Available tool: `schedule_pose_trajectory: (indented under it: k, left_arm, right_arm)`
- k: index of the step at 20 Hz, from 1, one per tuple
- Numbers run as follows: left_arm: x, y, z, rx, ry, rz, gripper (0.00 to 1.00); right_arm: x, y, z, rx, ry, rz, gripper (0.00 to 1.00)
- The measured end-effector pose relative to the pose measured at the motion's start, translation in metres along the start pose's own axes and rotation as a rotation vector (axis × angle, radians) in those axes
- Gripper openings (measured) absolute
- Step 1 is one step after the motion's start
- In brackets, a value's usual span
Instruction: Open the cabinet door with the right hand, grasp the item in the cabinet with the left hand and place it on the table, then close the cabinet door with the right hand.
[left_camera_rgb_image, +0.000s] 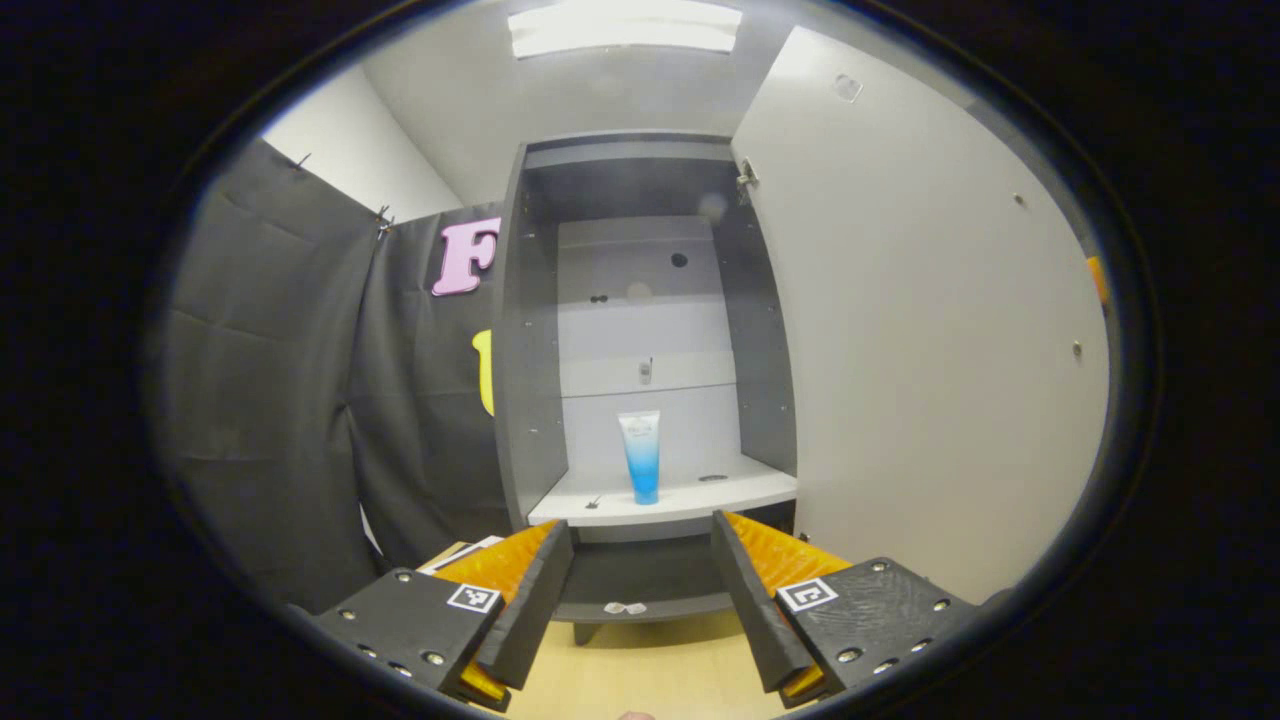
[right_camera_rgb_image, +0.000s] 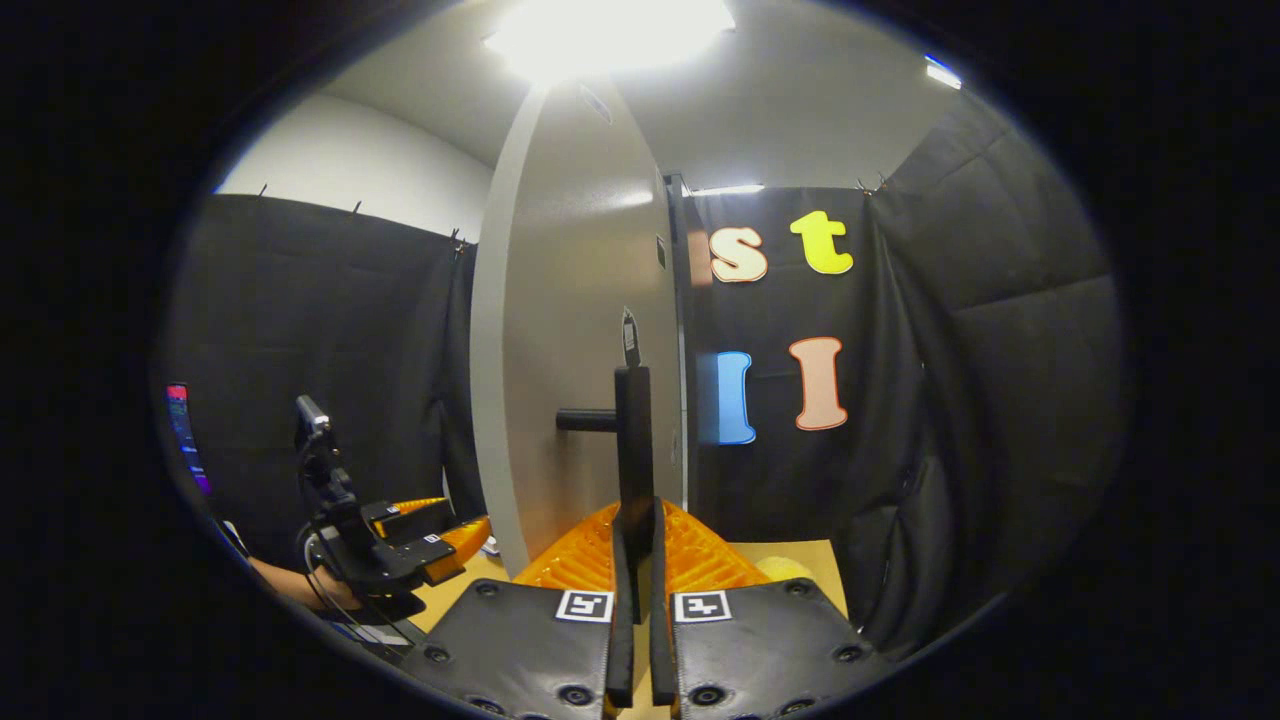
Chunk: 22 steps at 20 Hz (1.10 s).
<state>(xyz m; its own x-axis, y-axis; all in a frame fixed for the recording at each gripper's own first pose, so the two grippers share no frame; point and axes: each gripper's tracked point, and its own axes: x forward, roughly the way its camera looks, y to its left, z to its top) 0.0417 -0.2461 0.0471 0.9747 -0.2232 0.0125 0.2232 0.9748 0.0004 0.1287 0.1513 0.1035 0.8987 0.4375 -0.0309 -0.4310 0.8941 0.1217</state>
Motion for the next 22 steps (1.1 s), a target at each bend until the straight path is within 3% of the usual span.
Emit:
schedule_pose_trajectory:
  k: [1,3,4,6,8,11,15,18,22]
  left_arm:
    - [0.010,-0.003,0.001,-0.008,0.010,0.001,0.84]
    - [0.030,-0.004,0.004,-0.022,0.026,0.002,0.84]
    - [0.043,-0.004,0.007,-0.027,0.029,0.002,0.85]
    - [0.071,-0.003,0.007,-0.035,0.043,-0.009,0.85]
    - [0.106,-0.006,0.004,-0.035,0.060,-0.025,0.85]
    - [0.153,-0.003,-0.004,-0.019,0.084,-0.033,0.85]
    - [0.207,-0.007,-0.020,-0.004,0.115,-0.050,0.84]
    - [0.237,-0.012,-0.036,-0.004,0.155,-0.066,0.85]
    - [0.262,-0.001,-0.041,-0.012,0.158,-0.033,0.85]
  right_arm:
    - [-0.013,-0.001,-0.005,-0.014,0.017,-0.005,0.11]
    - [-0.047,-0.011,-0.014,-0.051,0.017,-0.041,0.43]
    - [-0.065,-0.017,-0.021,-0.064,0.012,-0.075,0.67]
    - [-0.093,-0.012,-0.031,-0.034,0.006,-0.081,0.97]
    - [-0.125,0.002,-0.045,-0.001,-0.003,-0.078,0.97]
    - [-0.188,0.011,-0.044,0.011,-0.030,-0.142,1.00]
    - [-0.270,-0.032,-0.043,0.001,-0.031,-0.407,1.00]
    - [-0.234,-0.060,-0.062,0.019,0.006,-0.510,0.98]
    - [-0.206,-0.063,-0.081,0.028,0.067,-0.527,0.98]
